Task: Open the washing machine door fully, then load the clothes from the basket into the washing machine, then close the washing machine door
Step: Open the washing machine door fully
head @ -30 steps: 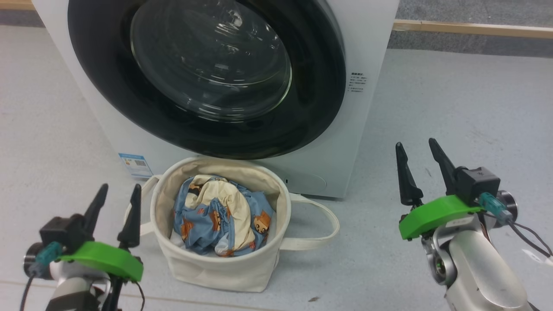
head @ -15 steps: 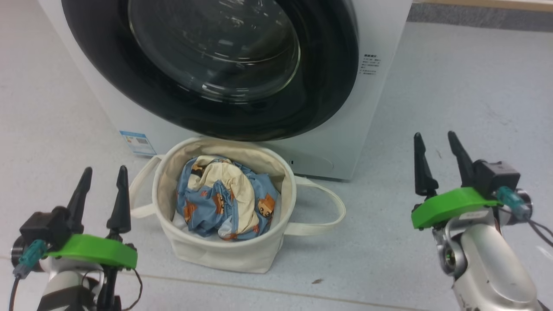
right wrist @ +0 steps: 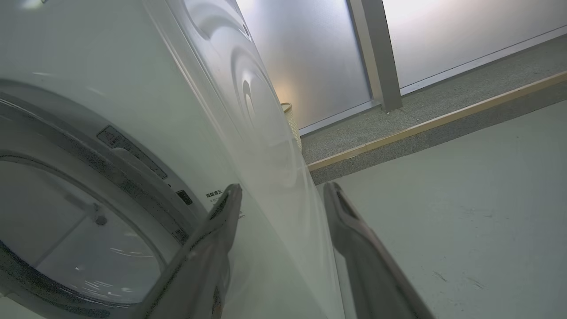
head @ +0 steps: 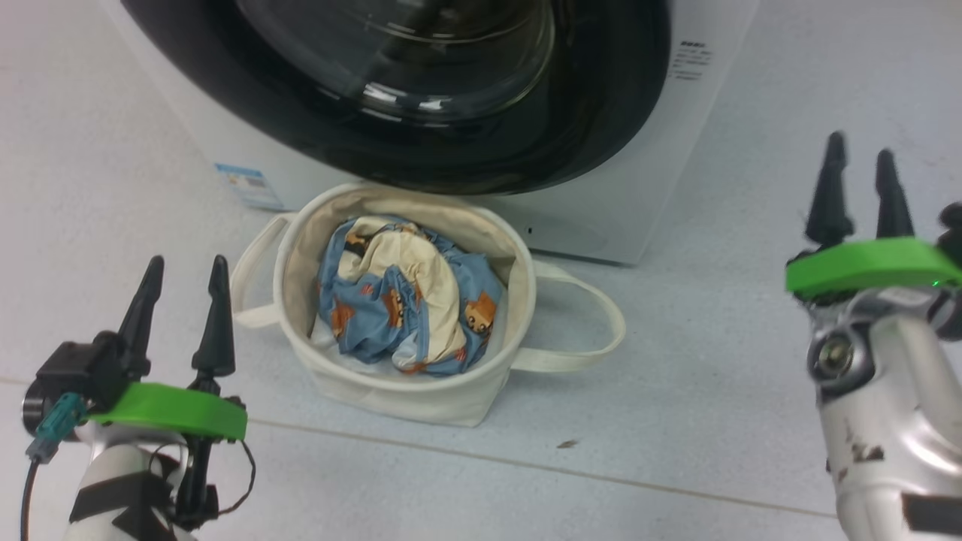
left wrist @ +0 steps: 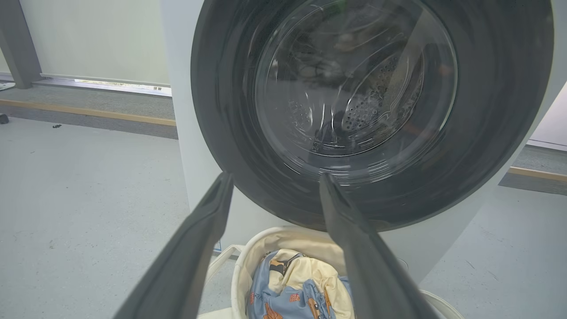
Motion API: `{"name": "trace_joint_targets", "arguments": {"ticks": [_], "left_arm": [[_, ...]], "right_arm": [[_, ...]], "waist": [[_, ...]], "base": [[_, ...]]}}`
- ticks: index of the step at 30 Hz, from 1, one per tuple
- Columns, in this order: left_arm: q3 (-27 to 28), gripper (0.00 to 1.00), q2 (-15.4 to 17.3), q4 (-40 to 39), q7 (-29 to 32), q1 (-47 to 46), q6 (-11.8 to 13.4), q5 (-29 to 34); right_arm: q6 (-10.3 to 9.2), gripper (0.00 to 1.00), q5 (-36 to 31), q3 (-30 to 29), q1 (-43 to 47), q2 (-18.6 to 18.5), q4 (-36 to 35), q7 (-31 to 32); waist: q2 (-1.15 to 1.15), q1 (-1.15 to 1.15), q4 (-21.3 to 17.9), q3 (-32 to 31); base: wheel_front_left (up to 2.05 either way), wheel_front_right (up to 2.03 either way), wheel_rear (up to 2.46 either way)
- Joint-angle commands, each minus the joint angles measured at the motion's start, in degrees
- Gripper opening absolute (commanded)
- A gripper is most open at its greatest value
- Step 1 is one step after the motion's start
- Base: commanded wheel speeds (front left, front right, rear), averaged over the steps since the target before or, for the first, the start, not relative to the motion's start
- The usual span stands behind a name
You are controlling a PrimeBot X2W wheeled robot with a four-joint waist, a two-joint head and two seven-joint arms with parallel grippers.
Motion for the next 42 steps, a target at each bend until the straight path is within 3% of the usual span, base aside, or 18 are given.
{"name": "trace_joint_targets", "arguments": {"ticks": [1, 2, 8, 14, 23, 28, 42], "left_arm": [[1.8, 1.0, 1.2, -1.9, -0.7, -2.2, -0.4, 0.6], [1.8, 1.0, 1.0, -1.9, -0.7, -2.4, -0.4, 0.5], [1.3, 1.0, 0.6, -1.6, -0.7, -3.4, -0.7, 0.4], [1.1, 1.0, 1.0, -1.6, -0.7, -4.2, -0.8, 0.0], [1.1, 1.0, 1.0, -1.2, -0.7, -4.6, -0.8, 0.2], [0.9, 1.0, 1.1, -0.9, -0.7, -4.4, -0.8, 0.1], [1.5, 1.0, 1.6, 0.4, -0.7, -4.0, -0.8, 0.0]], "right_arm": [[0.0, 0.51, 1.4, 0.6, -2.9, 0.4, -1.2, -0.7], [0.0, 0.0, 3.4, 0.4, -3.7, 0.5, -0.5, -0.7], [0.0, 0.0, 18.5, 2.7, -9.3, -0.5, 5.2, 0.0], [0.0, 0.0, 34.9, 5.2, -15.4, -1.7, 7.2, 5.0], [0.0, 0.0, 50.1, 6.9, -21.4, -2.8, 8.6, 12.8], [0.0, 0.0, 54.8, 7.9, -22.8, -3.4, 7.7, 15.9], [0.0, 0.0, 57.0, 11.3, -26.7, -5.1, 11.8, 17.7]], "waist": [[0.0, -0.01, 1.0, 1.2], [0.0, -0.01, 1.3, 1.5], [0.0, -0.01, 3.2, 3.2], [0.0, -0.01, 4.3, 5.3], [0.0, -0.01, 5.8, 6.4], [0.0, -0.01, 6.3, 6.2], [0.0, -0.01, 6.7, 6.0]], "base": [[0.0, 0.0, 0.0], [0.0, 0.0, 0.0], [0.0, 0.0, 0.0], [0.0, 0.0, 0.0], [0.0, 0.0, 0.0], [0.0, 0.0, 0.0], [0.0, 0.0, 0.0]]}}
